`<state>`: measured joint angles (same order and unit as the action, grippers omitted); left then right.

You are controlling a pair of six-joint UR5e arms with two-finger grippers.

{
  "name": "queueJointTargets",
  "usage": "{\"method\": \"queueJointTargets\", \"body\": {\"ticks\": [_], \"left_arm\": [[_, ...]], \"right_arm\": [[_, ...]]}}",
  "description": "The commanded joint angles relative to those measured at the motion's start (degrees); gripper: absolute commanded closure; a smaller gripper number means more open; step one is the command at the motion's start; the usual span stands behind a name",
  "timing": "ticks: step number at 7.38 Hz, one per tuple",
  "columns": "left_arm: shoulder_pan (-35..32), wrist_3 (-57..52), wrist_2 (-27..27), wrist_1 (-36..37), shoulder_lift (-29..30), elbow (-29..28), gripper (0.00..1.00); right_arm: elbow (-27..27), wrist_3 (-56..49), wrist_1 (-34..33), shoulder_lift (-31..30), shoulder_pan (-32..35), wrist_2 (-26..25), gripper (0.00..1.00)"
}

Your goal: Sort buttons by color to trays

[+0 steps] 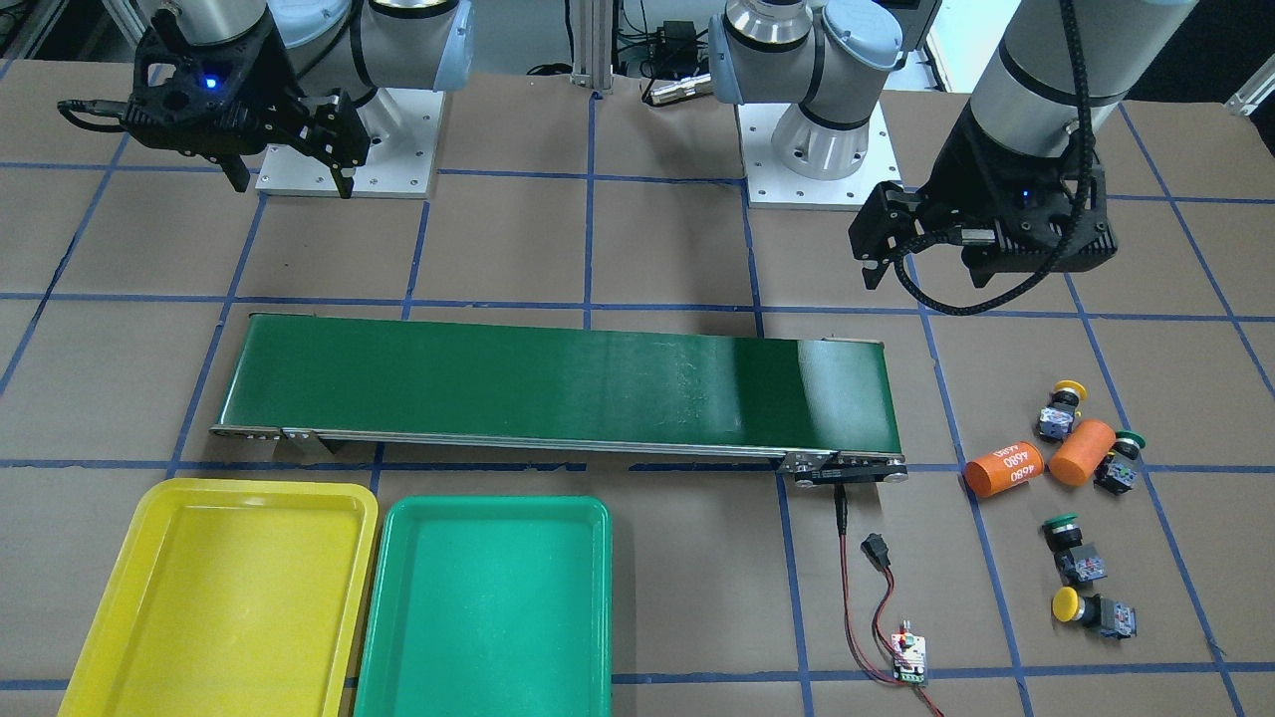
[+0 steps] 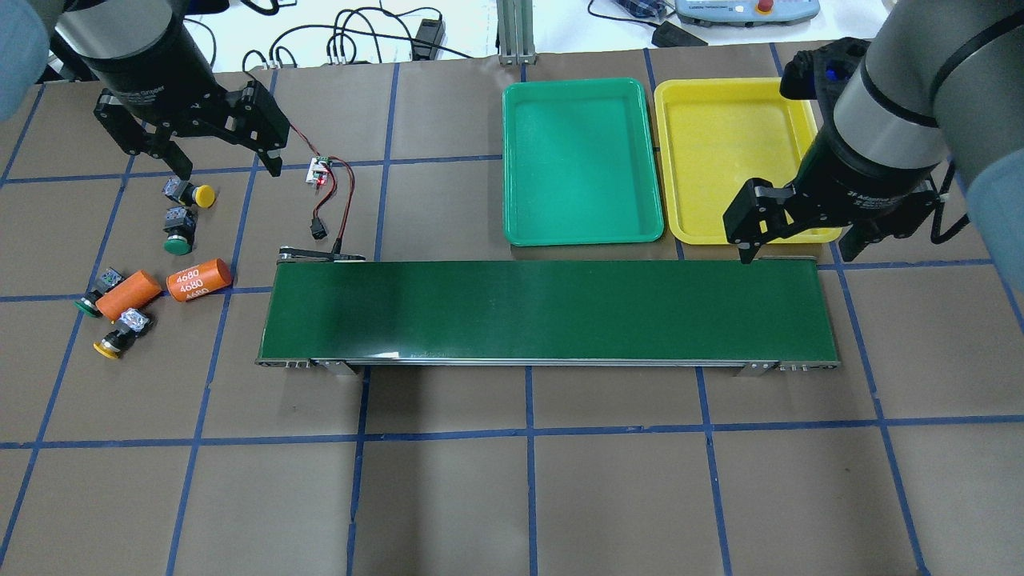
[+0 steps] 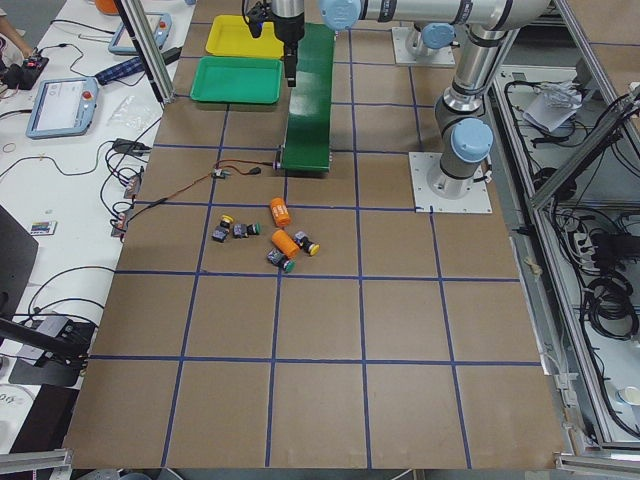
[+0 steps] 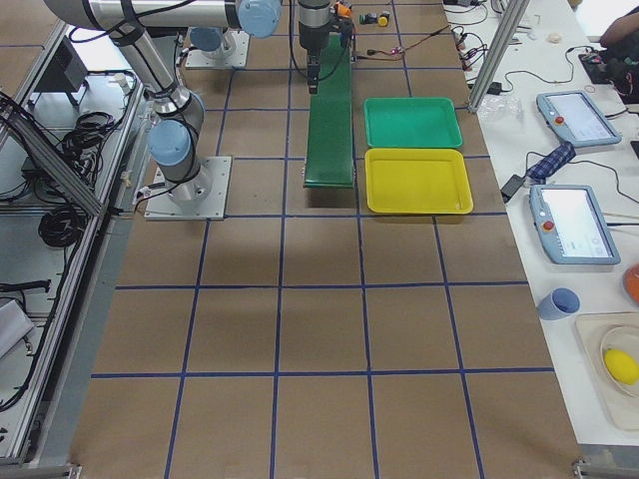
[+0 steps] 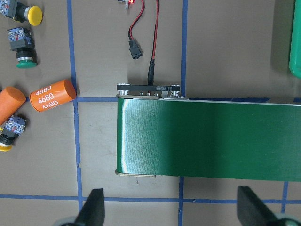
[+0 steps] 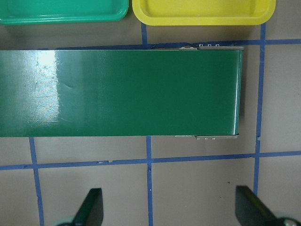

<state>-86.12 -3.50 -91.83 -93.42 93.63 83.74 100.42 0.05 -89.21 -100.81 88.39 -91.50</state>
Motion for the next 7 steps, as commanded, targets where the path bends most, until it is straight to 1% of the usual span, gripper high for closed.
{"method": "queueJointTargets", "body": {"ticks": [1, 2, 3, 4, 5, 6, 7], "left_arm": [[1.55, -4.64, 0.16, 0.51, 1.71, 0.45, 0.0], [5.92, -7.02, 0.25, 0.95, 3.91, 0.03, 0.0], [11.09, -8.78, 1.38, 1.04, 6.1, 1.15, 0.0], [14.54, -20.03, 2.18, 2.52, 7.52, 2.9, 0.0], [16.4, -34.06, 3.14, 7.06, 8.75, 5.18, 0.0], [18.86, -42.47, 3.24, 12.59, 10.15, 8.08, 0.0], [22.1, -51.69, 3.5, 16.38, 12.26, 10.63, 0.0]], "right_arm": [[0.04, -0.22, 0.0, 0.0, 0.03, -0.61, 0.0], [0.12, -0.05, 0.0, 0.0, 0.03, -0.35, 0.0], [0.13, 0.04, 0.0, 0.08, 0.12, -0.26, 0.0], [0.13, 0.13, 0.0, 0.08, 0.21, 0.0, 0.0], [0.21, 1.09, 0.08, 0.52, 0.21, -0.34, 0.0], [0.21, 1.1, 0.87, 0.61, 0.21, -0.78, 0.0], [0.21, 0.92, 0.79, 0.7, 0.21, -0.7, 0.0]]}}
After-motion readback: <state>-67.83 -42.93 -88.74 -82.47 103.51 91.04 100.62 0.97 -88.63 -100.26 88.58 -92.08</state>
